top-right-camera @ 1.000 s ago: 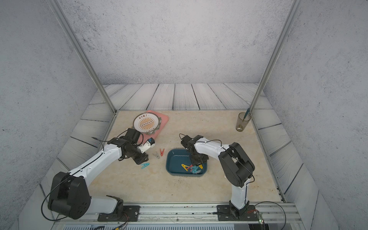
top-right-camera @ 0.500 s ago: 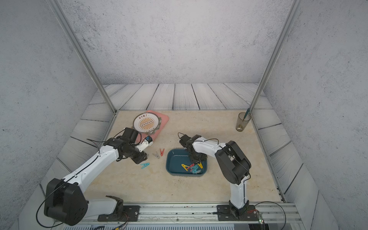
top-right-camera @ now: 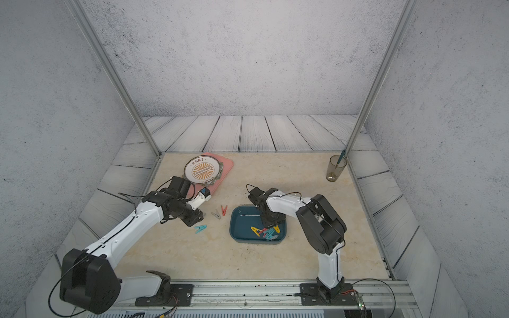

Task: Take the clothespins out of the storage box
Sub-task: Pick up the clothespin from the storage box, then place the clothespin at the center of the board.

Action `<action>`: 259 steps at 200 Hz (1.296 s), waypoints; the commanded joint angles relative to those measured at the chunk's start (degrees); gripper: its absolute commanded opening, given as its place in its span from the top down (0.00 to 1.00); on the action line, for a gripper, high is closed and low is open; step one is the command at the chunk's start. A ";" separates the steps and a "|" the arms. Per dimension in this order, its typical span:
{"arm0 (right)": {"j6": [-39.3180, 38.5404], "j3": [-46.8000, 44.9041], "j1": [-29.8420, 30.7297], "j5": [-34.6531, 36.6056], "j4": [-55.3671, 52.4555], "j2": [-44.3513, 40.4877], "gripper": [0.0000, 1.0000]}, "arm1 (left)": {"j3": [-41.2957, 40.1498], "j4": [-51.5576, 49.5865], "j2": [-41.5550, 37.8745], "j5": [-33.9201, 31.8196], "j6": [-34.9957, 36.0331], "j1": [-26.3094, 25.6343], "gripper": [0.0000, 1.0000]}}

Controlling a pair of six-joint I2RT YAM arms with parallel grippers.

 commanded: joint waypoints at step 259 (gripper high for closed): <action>-14.31 41.28 10.33 -38.43 -1.63 27.71 1.00 | 0.11 0.22 -7.08 -2.19 -2.20 0.62 0.63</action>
